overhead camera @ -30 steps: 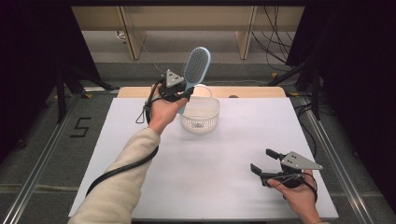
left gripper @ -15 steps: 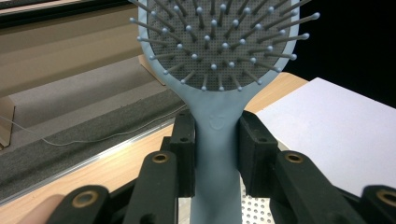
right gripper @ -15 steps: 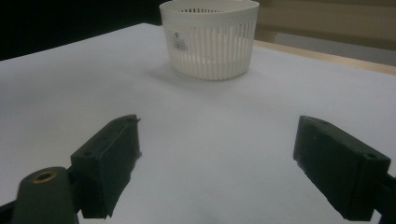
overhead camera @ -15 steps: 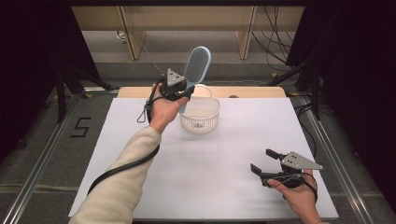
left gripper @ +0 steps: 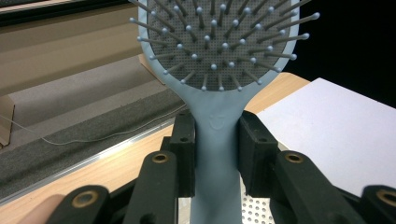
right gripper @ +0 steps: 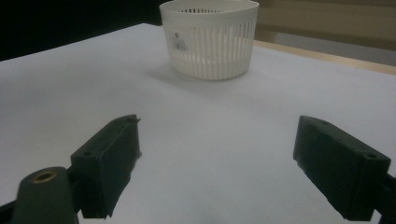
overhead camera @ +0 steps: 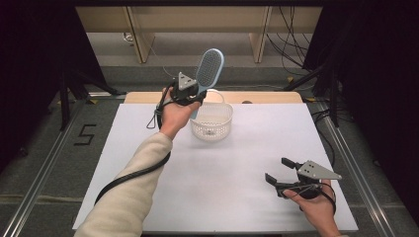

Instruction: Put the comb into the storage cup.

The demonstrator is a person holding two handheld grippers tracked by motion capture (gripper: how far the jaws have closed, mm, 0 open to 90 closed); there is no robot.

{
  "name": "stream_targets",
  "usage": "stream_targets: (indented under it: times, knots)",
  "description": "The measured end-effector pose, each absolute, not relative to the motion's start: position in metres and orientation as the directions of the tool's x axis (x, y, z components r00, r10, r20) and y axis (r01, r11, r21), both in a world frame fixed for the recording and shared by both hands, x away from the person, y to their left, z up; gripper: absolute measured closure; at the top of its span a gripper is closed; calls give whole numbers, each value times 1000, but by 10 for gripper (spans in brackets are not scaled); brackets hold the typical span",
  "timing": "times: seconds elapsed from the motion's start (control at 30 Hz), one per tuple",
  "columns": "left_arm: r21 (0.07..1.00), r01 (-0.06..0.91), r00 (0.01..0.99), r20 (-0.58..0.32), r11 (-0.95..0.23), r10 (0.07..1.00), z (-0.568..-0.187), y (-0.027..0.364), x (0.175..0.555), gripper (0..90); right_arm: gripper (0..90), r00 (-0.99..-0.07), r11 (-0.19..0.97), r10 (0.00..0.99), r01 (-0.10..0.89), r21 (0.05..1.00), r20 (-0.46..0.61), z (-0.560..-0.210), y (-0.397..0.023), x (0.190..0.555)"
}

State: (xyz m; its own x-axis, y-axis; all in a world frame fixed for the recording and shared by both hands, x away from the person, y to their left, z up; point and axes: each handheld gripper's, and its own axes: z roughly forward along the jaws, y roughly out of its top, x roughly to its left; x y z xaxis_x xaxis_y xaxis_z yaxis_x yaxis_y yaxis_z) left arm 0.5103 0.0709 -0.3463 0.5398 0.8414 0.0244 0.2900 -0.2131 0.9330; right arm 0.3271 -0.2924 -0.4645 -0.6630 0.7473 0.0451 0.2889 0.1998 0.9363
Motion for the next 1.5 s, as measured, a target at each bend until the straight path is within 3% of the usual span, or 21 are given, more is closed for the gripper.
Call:
stream_targets:
  times: [1.5]
  knots:
    - [928,298,543,28,-225,839,-350,61,523,700,155,-662,194,747,290,937,50,-464,-292,327]
